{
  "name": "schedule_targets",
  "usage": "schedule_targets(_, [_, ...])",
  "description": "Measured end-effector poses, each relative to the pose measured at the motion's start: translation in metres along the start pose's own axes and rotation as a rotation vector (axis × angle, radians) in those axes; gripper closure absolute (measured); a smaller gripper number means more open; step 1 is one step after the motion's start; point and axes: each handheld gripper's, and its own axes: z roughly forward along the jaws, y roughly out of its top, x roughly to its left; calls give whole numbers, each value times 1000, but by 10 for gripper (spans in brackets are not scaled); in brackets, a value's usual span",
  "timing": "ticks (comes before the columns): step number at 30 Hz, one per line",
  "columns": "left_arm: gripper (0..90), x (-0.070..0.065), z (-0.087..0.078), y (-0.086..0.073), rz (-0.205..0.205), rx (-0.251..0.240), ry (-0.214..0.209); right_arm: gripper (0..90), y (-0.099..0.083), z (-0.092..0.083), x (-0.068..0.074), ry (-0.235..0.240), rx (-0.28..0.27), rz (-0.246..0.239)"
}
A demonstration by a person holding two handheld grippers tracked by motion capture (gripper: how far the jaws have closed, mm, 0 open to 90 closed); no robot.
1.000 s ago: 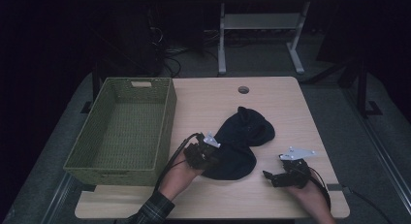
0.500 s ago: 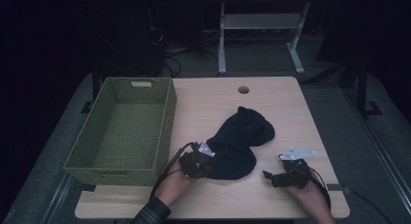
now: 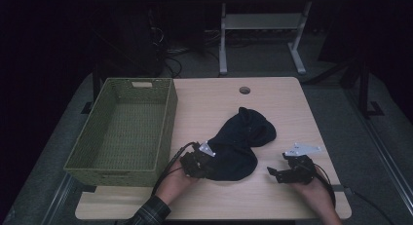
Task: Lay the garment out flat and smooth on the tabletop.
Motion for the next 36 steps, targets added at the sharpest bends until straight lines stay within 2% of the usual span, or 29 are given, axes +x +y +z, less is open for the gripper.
schedule_targets(2, [860, 1, 0, -1, -13, -13, -8, 212, 4, -4, -5, -3, -9, 17])
schedule_targets(4, [861, 2, 0, -2, -4, -10, -11, 225, 10, -7, -11, -16, -9, 15])
schedule_targets(7, [861, 1, 0, -1, -13, -14, -7, 257, 20, -11, -20, -28, -13, 17])
schedule_targets(12, [861, 1, 0, -1, -20, -16, -9, 300, 35, -14, -30, -29, -24, 23])
schedule_targets(14, [861, 0, 0, -1, -23, -12, -7, 333, 48, -16, -37, -33, -28, 25])
schedule_targets(18, [861, 1, 0, -1, -13, -10, 1, 385, 61, -18, -45, -34, -42, 39])
schedule_targets(22, [861, 1, 1, -1, -31, -18, -9, 418, 80, -20, -57, -30, -51, 42])
schedule_targets(26, [861, 1, 1, -1, -30, -16, -8, 430, 98, -16, -67, -38, -61, 39])
schedule_targets(32, [862, 0, 1, 0, -27, -10, -4, 430, 118, 2, -82, -38, -49, 38])
schedule_targets(36, [862, 0, 1, 0, -29, -10, -5, 430, 127, 16, -90, -21, -36, 69])
